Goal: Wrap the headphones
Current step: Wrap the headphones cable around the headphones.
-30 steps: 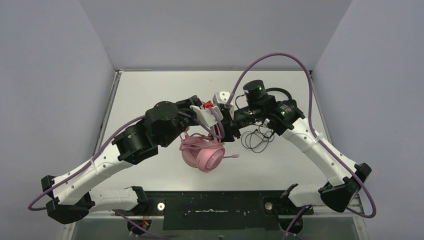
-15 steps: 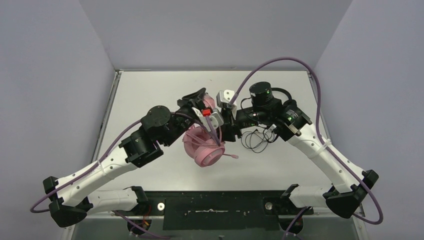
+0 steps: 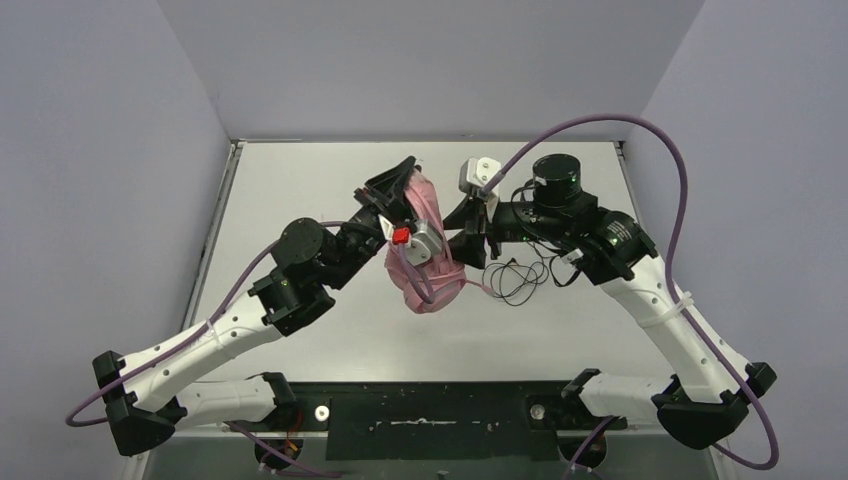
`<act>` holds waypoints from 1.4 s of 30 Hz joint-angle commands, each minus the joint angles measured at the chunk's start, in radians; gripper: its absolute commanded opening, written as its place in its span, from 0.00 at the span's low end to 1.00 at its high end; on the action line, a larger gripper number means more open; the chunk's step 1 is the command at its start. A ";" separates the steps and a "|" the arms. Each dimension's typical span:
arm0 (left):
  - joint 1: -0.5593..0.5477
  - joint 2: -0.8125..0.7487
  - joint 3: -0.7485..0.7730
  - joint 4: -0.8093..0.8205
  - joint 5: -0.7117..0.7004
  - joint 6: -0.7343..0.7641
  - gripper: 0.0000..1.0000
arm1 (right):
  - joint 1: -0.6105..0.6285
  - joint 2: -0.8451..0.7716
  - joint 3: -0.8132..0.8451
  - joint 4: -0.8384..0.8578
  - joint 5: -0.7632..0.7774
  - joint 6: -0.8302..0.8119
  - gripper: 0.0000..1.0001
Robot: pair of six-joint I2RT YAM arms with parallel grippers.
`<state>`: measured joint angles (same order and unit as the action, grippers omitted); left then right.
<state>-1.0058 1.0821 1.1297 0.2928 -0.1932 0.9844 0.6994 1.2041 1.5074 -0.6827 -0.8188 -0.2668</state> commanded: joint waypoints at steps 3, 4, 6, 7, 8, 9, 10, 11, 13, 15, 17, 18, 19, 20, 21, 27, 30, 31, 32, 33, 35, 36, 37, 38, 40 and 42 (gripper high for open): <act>0.020 -0.059 0.005 0.306 -0.028 -0.024 0.00 | -0.061 -0.057 -0.007 -0.018 0.147 0.145 0.56; 0.020 -0.063 -0.001 0.295 -0.033 -0.023 0.00 | -0.064 -0.062 -0.006 -0.009 0.173 0.165 0.58; 0.019 -0.074 -0.024 0.287 -0.036 -0.025 0.00 | -0.065 -0.062 0.008 -0.011 0.208 0.194 0.62; 0.019 -0.079 -0.033 0.279 -0.043 -0.027 0.00 | -0.065 -0.060 0.018 -0.017 0.231 0.206 0.64; 0.019 -0.086 -0.043 0.274 -0.054 -0.032 0.00 | -0.065 -0.058 0.028 -0.020 0.260 0.224 0.65; 0.018 -0.093 -0.053 0.263 -0.060 -0.041 0.00 | -0.066 -0.055 0.038 -0.025 0.279 0.236 0.67; 0.019 -0.100 -0.065 0.258 -0.066 -0.051 0.00 | -0.066 -0.048 0.048 -0.028 0.289 0.252 0.69; 0.019 -0.106 -0.076 0.253 -0.073 -0.059 0.00 | -0.066 -0.041 0.057 -0.029 0.301 0.265 0.70; 0.018 -0.114 -0.094 0.234 -0.090 -0.078 0.00 | -0.067 -0.023 0.076 -0.030 0.310 0.319 0.73; 0.016 -0.122 -0.109 0.212 -0.100 -0.105 0.00 | -0.068 -0.015 0.086 -0.017 0.335 0.366 0.74; 0.016 -0.128 -0.116 0.176 -0.124 -0.138 0.00 | -0.070 0.000 0.108 -0.023 0.360 0.408 0.77; 0.017 -0.134 -0.124 0.164 -0.133 -0.155 0.00 | -0.073 0.010 0.123 -0.040 0.376 0.421 0.77; 0.016 -0.141 -0.135 0.162 -0.145 -0.176 0.00 | -0.074 0.019 0.138 -0.059 0.390 0.425 0.78; 0.016 -0.148 -0.145 0.155 -0.158 -0.195 0.00 | -0.075 0.025 0.148 -0.070 0.401 0.426 0.78; 0.017 -0.156 -0.155 0.145 -0.167 -0.214 0.00 | -0.075 0.030 0.155 -0.076 0.404 0.423 0.78; 0.019 -0.210 -0.200 0.010 -0.209 -0.354 0.00 | -0.085 0.083 0.204 -0.135 0.487 0.402 0.79; 0.018 -0.226 -0.175 -0.139 -0.247 -0.453 0.00 | -0.095 0.114 0.228 -0.186 0.614 0.391 0.79; 0.019 -0.227 -0.161 -0.199 -0.259 -0.488 0.00 | -0.101 0.122 0.230 -0.197 0.652 0.384 0.79; 0.018 -0.232 -0.151 -0.259 -0.270 -0.519 0.00 | -0.109 0.126 0.231 -0.204 0.688 0.379 0.80; 0.017 -0.234 -0.146 -0.311 -0.296 -0.541 0.00 | -0.117 0.130 0.231 -0.212 0.710 0.371 0.80; 0.019 -0.246 -0.140 -0.410 -0.326 -0.609 0.00 | -0.143 0.132 0.229 -0.222 0.743 0.363 0.80; 0.022 -0.251 -0.140 -0.458 -0.338 -0.633 0.00 | -0.160 0.128 0.219 -0.219 0.754 0.364 0.80; 0.026 -0.253 -0.137 -0.495 -0.351 -0.663 0.00 | -0.183 0.121 0.202 -0.210 0.750 0.366 0.81; 0.031 -0.254 -0.134 -0.536 -0.357 -0.693 0.00 | -0.209 0.114 0.189 -0.203 0.729 0.372 0.81; 0.048 -0.252 -0.126 -0.609 -0.358 -0.764 0.00 | -0.254 0.103 0.154 -0.182 0.655 0.388 0.82; 0.075 -0.242 -0.123 -0.668 -0.335 -0.839 0.00 | -0.276 0.093 0.122 -0.163 0.604 0.402 0.84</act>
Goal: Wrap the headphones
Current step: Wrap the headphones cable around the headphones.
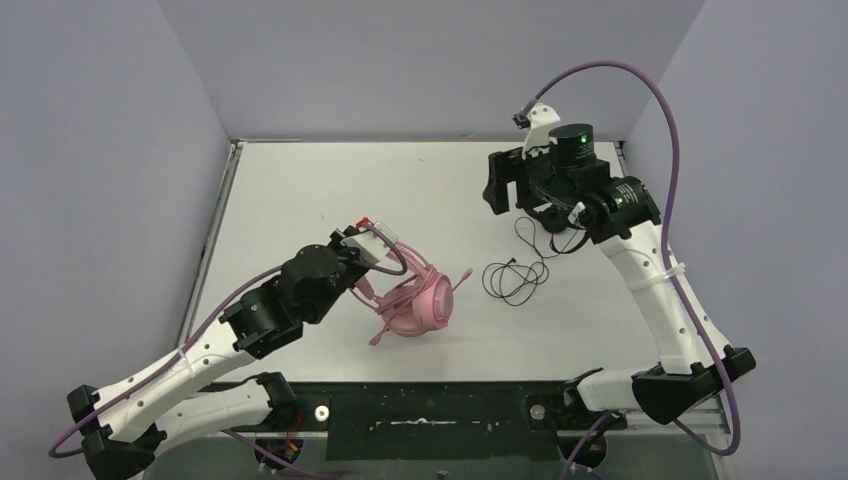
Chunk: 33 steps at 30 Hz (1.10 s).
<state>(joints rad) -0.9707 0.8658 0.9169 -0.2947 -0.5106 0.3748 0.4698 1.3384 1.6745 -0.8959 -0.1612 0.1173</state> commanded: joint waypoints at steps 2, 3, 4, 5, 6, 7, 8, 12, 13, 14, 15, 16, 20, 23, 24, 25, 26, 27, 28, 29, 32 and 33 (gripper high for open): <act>0.084 -0.006 0.105 -0.149 0.025 -0.312 0.00 | -0.051 -0.050 -0.072 0.060 -0.083 0.019 0.87; 0.109 0.005 0.114 -0.184 0.062 -0.350 0.00 | -0.052 -0.053 -0.080 0.059 -0.089 0.019 0.87; 0.135 0.015 0.127 -0.217 0.091 -0.382 0.00 | -0.054 -0.053 -0.086 0.055 -0.090 0.016 0.87; 0.159 0.027 0.140 -0.249 0.109 -0.435 0.00 | -0.056 -0.053 -0.090 0.050 -0.093 0.014 0.87; 0.188 0.036 0.154 -0.280 0.134 -0.461 0.00 | -0.059 -0.055 -0.093 0.044 -0.103 0.007 0.88; 0.222 0.046 0.174 -0.310 0.179 -0.486 0.00 | -0.059 -0.058 -0.102 0.042 -0.116 -0.001 0.88; 0.265 0.063 0.200 -0.350 0.227 -0.516 0.00 | -0.062 -0.065 -0.114 0.044 -0.136 -0.006 0.88; 0.419 0.119 0.305 -0.483 0.408 -0.615 0.00 | -0.091 -0.085 -0.214 0.088 -0.241 0.023 0.88; 0.471 0.135 0.329 -0.512 0.453 -0.637 0.00 | -0.094 -0.088 -0.246 0.099 -0.276 0.026 0.87; 0.509 0.152 0.353 -0.540 0.488 -0.662 0.00 | -0.095 -0.094 -0.281 0.124 -0.327 0.018 0.87; 0.539 0.171 0.381 -0.574 0.507 -0.688 0.00 | -0.095 -0.104 -0.327 0.165 -0.387 0.002 0.86; 0.573 0.189 0.403 -0.608 0.555 -0.702 0.00 | -0.095 -0.118 -0.402 0.246 -0.449 -0.012 0.86; 0.677 0.236 0.452 -0.646 0.704 -0.784 0.00 | -0.052 -0.170 -0.595 0.554 -0.579 0.028 0.84; 0.740 0.264 0.467 -0.663 0.807 -0.860 0.00 | 0.030 -0.184 -0.693 0.774 -0.612 0.083 0.83; 0.756 0.272 0.468 -0.663 0.855 -0.895 0.00 | 0.061 -0.179 -0.709 0.811 -0.600 0.098 0.82; 0.769 0.280 0.470 -0.664 0.888 -0.918 0.00 | 0.087 -0.173 -0.716 0.830 -0.589 0.100 0.82; 0.782 0.291 0.477 -0.675 0.915 -0.944 0.00 | 0.106 -0.170 -0.722 0.845 -0.586 0.096 0.81; 0.795 0.300 0.484 -0.690 0.940 -0.969 0.00 | 0.120 -0.173 -0.734 0.872 -0.583 0.094 0.81; 0.805 0.311 0.491 -0.702 0.963 -0.992 0.00 | 0.129 -0.180 -0.757 0.924 -0.577 0.104 0.81; 0.811 0.315 0.497 -0.717 0.971 -1.012 0.00 | 0.134 -0.183 -0.777 0.972 -0.564 0.126 0.81; 0.813 0.311 0.503 -0.749 0.948 -1.077 0.00 | 0.138 -0.157 -0.746 0.939 -0.389 0.321 0.80; 0.814 0.306 0.497 -0.748 0.936 -1.103 0.00 | 0.137 -0.140 -0.706 0.888 -0.353 0.397 0.79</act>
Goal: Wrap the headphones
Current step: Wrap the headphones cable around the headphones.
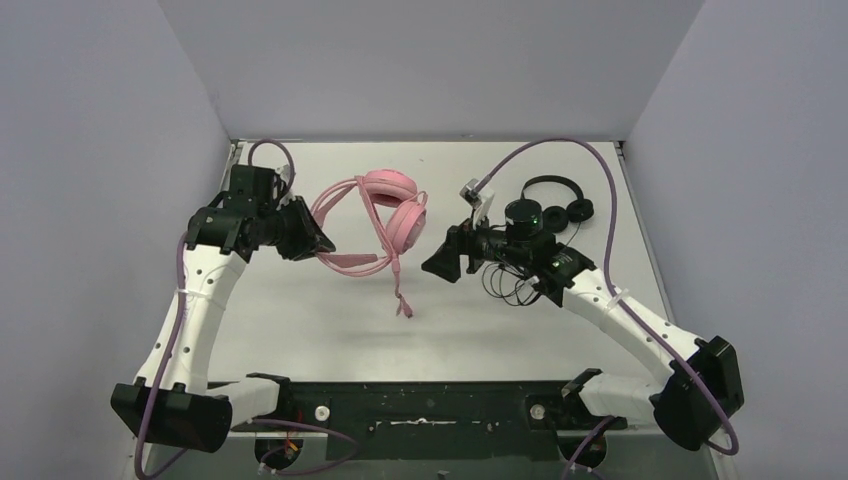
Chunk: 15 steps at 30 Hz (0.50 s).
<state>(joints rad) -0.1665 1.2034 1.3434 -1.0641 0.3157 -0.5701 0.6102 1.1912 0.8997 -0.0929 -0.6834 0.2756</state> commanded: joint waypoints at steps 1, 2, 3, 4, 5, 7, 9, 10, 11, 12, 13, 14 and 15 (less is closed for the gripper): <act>0.012 -0.037 0.063 0.025 0.099 -0.183 0.00 | -0.001 0.023 0.094 0.049 0.159 0.299 0.76; 0.016 -0.039 0.055 0.030 0.087 -0.205 0.00 | 0.001 0.030 0.114 0.024 0.147 0.344 0.74; 0.022 -0.042 0.045 0.037 0.076 -0.227 0.00 | 0.004 0.023 0.124 -0.006 0.158 0.378 0.74; 0.029 -0.043 0.036 0.042 0.070 -0.244 0.00 | 0.008 0.008 0.129 -0.028 0.168 0.410 0.78; 0.036 -0.043 0.025 0.054 0.069 -0.258 0.00 | 0.011 -0.009 0.130 -0.025 0.167 0.437 0.81; 0.048 -0.041 0.009 0.077 0.064 -0.271 0.00 | 0.020 -0.019 0.140 -0.021 0.129 0.503 0.85; 0.061 -0.037 0.000 0.090 0.050 -0.271 0.00 | 0.049 -0.006 0.142 0.020 0.090 0.597 0.86; 0.068 -0.034 -0.003 0.095 0.046 -0.268 0.00 | 0.070 0.002 0.139 0.061 0.073 0.638 0.87; 0.076 -0.031 -0.007 0.104 0.046 -0.266 0.00 | 0.091 0.012 0.134 0.101 0.060 0.677 0.87; 0.084 -0.027 -0.009 0.113 0.051 -0.261 0.00 | 0.110 0.024 0.129 0.133 0.062 0.722 0.88; 0.091 -0.024 -0.013 0.125 0.061 -0.253 0.00 | 0.122 0.036 0.124 0.152 0.069 0.763 0.88; 0.098 -0.023 -0.022 0.148 0.079 -0.244 0.00 | 0.131 0.047 0.118 0.175 0.075 0.798 0.89; 0.105 -0.025 -0.035 0.173 0.103 -0.236 0.00 | 0.133 0.068 0.113 0.198 0.080 0.831 0.89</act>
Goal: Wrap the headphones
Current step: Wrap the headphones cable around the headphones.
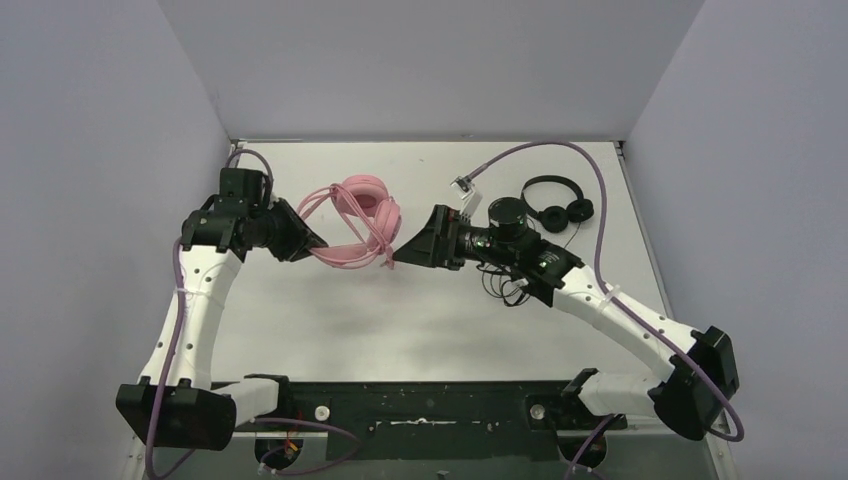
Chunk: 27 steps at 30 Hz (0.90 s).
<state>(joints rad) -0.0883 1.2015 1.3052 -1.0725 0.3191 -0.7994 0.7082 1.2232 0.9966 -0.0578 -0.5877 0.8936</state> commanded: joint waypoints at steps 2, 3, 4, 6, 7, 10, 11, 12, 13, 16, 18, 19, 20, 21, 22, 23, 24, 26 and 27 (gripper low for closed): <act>0.046 -0.033 -0.029 0.235 0.137 -0.003 0.00 | 0.036 0.080 0.021 0.172 -0.011 0.253 0.91; 0.055 -0.041 -0.048 0.268 0.164 -0.002 0.00 | 0.037 0.103 0.027 0.174 -0.013 0.259 0.91; 0.066 -0.047 -0.066 0.307 0.193 -0.002 0.00 | 0.037 0.125 0.034 0.176 -0.019 0.261 0.91; 0.080 -0.066 -0.110 0.379 0.240 -0.011 0.00 | 0.031 0.164 0.036 0.208 -0.041 0.270 0.91; 0.082 -0.073 -0.129 0.411 0.257 -0.013 0.00 | 0.027 0.178 0.039 0.220 -0.051 0.273 0.91; 0.112 -0.093 -0.187 0.519 0.313 -0.042 0.00 | 0.019 0.204 0.041 0.250 -0.051 0.288 0.91; 0.120 -0.098 -0.208 0.556 0.334 -0.060 0.00 | 0.020 0.215 0.044 0.271 -0.054 0.296 0.91; 0.123 -0.101 -0.224 0.589 0.351 -0.076 0.00 | 0.021 0.223 0.048 0.280 -0.057 0.303 0.91; 0.124 -0.100 -0.238 0.613 0.367 -0.089 0.00 | 0.023 0.233 0.057 0.280 -0.058 0.304 0.91; 0.126 -0.102 -0.260 0.649 0.397 -0.106 0.00 | 0.023 0.255 0.071 0.287 -0.066 0.316 0.90; 0.126 -0.100 -0.267 0.671 0.415 -0.122 0.00 | 0.027 0.265 0.075 0.292 -0.058 0.330 0.89; 0.127 -0.099 -0.270 0.680 0.424 -0.129 0.00 | 0.029 0.269 0.073 0.297 -0.055 0.338 0.89; 0.127 -0.096 -0.272 0.688 0.431 -0.134 0.00 | 0.030 0.273 0.072 0.307 -0.053 0.350 0.88; 0.127 -0.096 -0.274 0.697 0.438 -0.141 0.00 | 0.030 0.277 0.071 0.320 -0.053 0.358 0.88; 0.127 -0.096 -0.277 0.714 0.449 -0.151 0.00 | 0.030 0.282 0.072 0.327 -0.054 0.359 0.87; 0.126 -0.096 -0.278 0.722 0.459 -0.155 0.00 | 0.030 0.289 0.080 0.325 -0.060 0.353 0.86; 0.127 -0.095 -0.276 0.727 0.468 -0.154 0.00 | 0.029 0.295 0.092 0.310 -0.069 0.340 0.85; 0.127 -0.096 -0.272 0.726 0.485 -0.147 0.00 | 0.025 0.300 0.114 0.252 -0.075 0.290 0.85; 0.128 -0.096 -0.271 0.727 0.496 -0.145 0.00 | 0.024 0.299 0.121 0.230 -0.076 0.267 0.86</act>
<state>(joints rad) 0.0330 1.1427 1.0039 -0.5121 0.6758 -0.9192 0.7338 1.5185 1.0485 0.1818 -0.6415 1.2186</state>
